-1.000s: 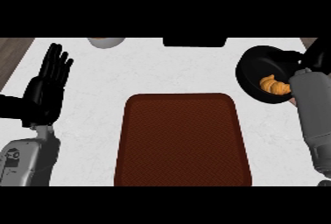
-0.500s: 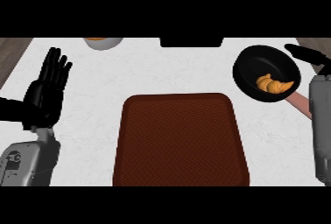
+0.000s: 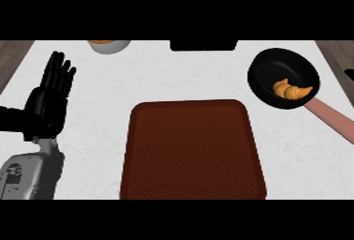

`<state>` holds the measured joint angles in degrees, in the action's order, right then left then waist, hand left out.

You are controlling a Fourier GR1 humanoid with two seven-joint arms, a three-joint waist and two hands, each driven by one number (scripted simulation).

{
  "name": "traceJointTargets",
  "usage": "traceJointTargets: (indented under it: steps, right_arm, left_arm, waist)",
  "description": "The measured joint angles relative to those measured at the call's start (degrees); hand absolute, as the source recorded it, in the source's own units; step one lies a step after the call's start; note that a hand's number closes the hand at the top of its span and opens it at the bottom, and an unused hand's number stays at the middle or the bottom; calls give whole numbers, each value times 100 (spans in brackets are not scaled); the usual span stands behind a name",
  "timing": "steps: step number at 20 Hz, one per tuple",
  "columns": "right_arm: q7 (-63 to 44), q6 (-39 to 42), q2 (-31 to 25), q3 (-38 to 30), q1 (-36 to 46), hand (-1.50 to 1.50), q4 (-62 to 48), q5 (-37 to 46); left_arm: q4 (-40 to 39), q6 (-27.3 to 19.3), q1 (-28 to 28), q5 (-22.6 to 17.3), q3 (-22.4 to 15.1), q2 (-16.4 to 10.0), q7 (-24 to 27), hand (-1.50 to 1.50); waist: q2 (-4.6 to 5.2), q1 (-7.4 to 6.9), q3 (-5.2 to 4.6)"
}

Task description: Pick the croissant from the tray and place it in the pot

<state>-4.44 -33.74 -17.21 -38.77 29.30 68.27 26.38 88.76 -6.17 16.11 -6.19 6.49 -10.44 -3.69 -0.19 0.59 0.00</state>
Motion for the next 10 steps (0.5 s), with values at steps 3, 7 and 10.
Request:
traceJointTargets:
  steps: [3,7,10]
  right_arm:
    - [129,207,-119,-140,-519,-150,412,-370]
    - [128,432,-86,-222,-1225,-150,1095,-777]
    - [277,641,-154,-404,-1673,-150,1337,-1163]
  left_arm:
    - [166,15,-124,13,-39,21,-56,0]
    - [1,44,-48,16,19,25,43,0]
    - [11,146,-51,-83,112,-41,-1,0]
  waist:
    - [2,-11,0]
    - [6,-8,-1]
    - [9,-16,0]
